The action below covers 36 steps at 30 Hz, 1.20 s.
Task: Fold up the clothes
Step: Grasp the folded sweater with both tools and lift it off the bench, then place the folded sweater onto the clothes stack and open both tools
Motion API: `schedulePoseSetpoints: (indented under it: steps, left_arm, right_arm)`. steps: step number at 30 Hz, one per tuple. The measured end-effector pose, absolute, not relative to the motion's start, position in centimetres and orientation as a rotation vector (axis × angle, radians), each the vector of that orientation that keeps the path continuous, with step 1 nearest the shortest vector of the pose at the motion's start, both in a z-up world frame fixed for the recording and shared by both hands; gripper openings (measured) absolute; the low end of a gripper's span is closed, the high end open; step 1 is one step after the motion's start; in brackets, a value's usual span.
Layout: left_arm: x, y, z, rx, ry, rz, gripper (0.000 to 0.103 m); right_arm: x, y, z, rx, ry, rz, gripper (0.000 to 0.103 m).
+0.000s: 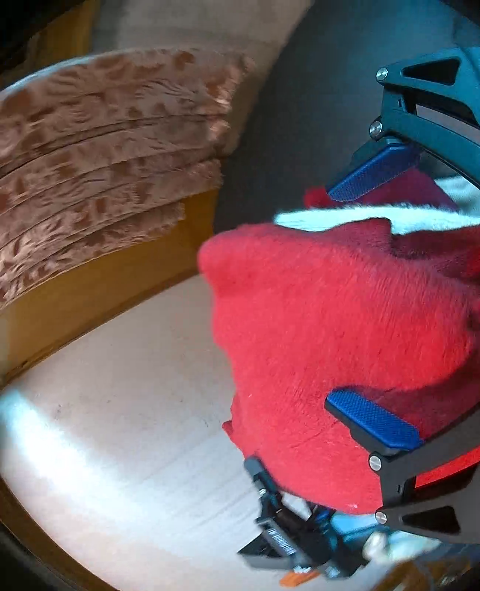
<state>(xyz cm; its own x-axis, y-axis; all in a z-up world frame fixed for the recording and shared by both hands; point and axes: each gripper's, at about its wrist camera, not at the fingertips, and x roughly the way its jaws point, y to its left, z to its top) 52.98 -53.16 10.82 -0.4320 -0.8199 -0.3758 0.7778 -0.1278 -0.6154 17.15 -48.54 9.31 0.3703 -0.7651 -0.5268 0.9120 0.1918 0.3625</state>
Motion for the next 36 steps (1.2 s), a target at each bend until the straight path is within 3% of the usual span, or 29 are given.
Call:
schedulePoseSetpoints:
  steps: [7,13,15,17,25,29,36]
  left_arm:
    - [50.1,-49.5,13.9,-0.007,0.742,-1.953,0.050]
    - [44.5,-53.5,10.8,0.259,0.731,-1.995,0.052]
    - [44.2,-55.6,8.7,0.344,0.742,-1.939,0.051]
    - [44.7,-55.6,8.3,0.332,0.733,-1.938,0.051]
    - [46.4,-55.2,7.1,0.280,0.691,-1.935,0.051]
    - [45.6,-52.5,9.2,0.217,0.625,-1.931,0.062]
    - [46.1,-46.7,13.1,0.169,0.440,-1.698,0.064]
  right_arm:
    - [19.6,-42.4,13.4,0.323,0.207,-1.251,0.103]
    - [24.1,-42.3,11.6,0.274,0.367,-1.103,0.103]
    - [25.0,-44.9,10.0,0.402,0.406,-1.067,0.103]
    - [25.8,-47.5,8.3,0.520,0.428,-1.039,0.103]
    - [27.9,-47.4,7.9,0.446,0.424,-1.086,0.103]
    - [27.1,-45.5,9.0,0.433,0.386,-1.129,0.103]
    - [25.9,-40.6,12.4,0.362,0.304,-1.261,0.103]
